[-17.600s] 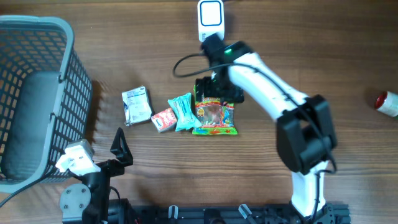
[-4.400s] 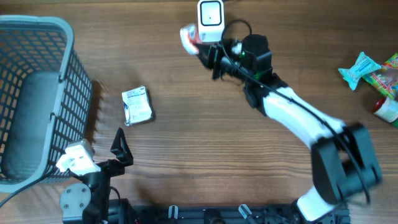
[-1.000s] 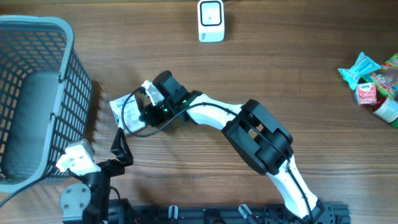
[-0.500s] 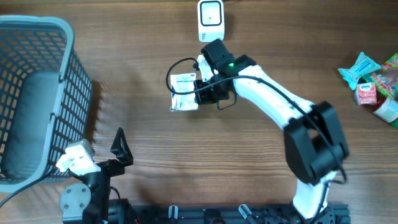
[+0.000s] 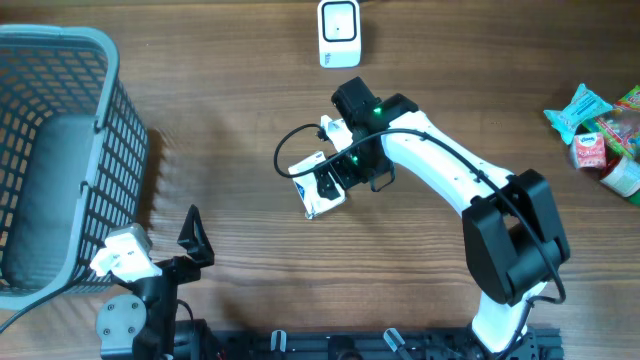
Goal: Scan the item barcode
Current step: 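Reach the right gripper to the white plaster box and grasp it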
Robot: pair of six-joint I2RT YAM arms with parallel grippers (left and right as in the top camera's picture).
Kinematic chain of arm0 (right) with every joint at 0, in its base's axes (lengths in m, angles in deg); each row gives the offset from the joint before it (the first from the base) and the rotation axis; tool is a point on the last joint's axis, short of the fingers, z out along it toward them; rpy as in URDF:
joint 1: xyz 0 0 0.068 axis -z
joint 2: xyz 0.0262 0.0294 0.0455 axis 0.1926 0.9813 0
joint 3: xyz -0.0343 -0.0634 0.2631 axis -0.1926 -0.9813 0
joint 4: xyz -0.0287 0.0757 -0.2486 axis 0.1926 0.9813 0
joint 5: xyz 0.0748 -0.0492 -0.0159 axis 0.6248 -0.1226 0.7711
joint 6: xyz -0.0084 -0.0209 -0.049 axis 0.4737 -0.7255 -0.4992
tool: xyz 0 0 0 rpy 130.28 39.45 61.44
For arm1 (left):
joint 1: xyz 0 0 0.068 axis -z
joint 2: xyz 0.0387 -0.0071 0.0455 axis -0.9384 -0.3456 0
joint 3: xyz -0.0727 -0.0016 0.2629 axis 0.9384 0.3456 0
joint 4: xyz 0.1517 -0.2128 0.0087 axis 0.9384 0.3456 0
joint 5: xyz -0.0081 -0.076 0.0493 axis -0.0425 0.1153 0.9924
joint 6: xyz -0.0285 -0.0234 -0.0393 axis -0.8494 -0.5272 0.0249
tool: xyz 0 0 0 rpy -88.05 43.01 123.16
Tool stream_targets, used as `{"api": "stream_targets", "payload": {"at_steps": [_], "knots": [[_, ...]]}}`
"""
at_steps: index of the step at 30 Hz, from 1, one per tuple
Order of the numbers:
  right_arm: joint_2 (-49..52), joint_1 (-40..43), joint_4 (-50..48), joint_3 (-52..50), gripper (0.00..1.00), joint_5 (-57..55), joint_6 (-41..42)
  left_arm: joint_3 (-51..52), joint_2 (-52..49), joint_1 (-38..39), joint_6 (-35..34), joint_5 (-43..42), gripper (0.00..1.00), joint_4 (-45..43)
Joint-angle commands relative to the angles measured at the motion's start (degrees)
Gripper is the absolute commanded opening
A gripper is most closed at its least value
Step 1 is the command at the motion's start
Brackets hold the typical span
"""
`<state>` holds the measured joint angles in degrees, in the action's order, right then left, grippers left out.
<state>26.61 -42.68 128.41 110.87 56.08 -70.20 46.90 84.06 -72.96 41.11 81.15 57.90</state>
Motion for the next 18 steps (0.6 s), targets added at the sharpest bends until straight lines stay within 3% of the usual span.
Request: {"api": "stream_targets", "payload": {"at_steps": [1, 6, 12, 18], "knots": [[-0.13, -1.6, -2.12, 3.5, 1.0, -0.09, -2.21, 0.26, 0.31, -0.42, -0.11, -0.9, 1.0, -0.17], [2.01, -9.53, -9.27, 1.16, 1.0, -11.23, -5.53, 0.26, 0.31, -0.42, -0.11, -0.9, 1.0, -0.17], [6.03, -11.3, -8.74, 1.18, 1.0, -18.58, 3.89, 0.26, 0.31, -0.42, -0.11, -0.9, 1.0, -0.17], [2.69, -11.56, -5.38, 5.62, 1.0, -16.68, 12.41, 0.26, 0.31, -0.42, -0.11, -0.9, 1.0, -0.17]]}}
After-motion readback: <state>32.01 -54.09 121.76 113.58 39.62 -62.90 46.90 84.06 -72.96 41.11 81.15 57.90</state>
